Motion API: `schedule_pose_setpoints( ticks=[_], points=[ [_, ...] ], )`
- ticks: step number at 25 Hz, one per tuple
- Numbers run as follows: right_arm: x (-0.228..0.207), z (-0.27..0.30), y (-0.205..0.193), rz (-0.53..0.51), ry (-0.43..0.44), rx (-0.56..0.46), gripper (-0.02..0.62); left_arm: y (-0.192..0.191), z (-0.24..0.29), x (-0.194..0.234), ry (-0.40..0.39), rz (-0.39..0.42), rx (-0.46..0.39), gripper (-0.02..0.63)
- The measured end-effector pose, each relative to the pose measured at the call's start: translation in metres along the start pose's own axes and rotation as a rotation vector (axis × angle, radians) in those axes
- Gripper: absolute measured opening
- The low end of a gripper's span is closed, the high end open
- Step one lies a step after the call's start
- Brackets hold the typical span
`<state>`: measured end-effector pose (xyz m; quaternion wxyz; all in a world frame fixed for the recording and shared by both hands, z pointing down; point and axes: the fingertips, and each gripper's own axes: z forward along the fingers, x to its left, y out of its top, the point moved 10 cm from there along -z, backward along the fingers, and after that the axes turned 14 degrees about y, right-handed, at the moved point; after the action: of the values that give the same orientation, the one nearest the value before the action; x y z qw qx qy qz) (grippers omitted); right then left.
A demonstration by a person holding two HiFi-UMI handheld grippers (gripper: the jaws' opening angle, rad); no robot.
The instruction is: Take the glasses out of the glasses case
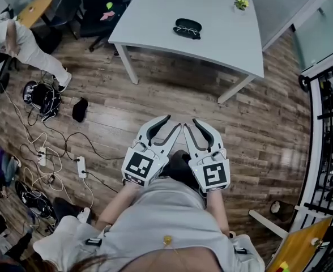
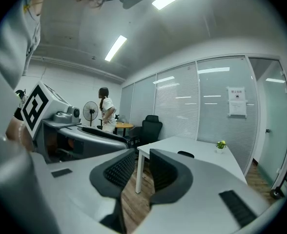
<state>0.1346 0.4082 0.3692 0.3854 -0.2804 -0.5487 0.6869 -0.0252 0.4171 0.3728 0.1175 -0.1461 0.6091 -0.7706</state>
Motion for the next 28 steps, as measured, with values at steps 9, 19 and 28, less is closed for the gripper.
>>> schedule_pose_setpoints(
  ticks=[9,19,28],
  points=[
    [-0.028,0.024,0.004,-0.008,0.012,-0.01,0.097,0.003,0.026,0.018,0.026,-0.003,0.005,0.14],
    [-0.107,0.088,0.024,-0.036,0.048,-0.036,0.095,0.034,0.105,0.062,0.067,0.003,-0.024,0.14],
    [-0.179,0.131,0.041,-0.042,0.079,-0.03,0.095,0.06,0.18,0.087,0.086,-0.007,-0.016,0.14]
  ],
)
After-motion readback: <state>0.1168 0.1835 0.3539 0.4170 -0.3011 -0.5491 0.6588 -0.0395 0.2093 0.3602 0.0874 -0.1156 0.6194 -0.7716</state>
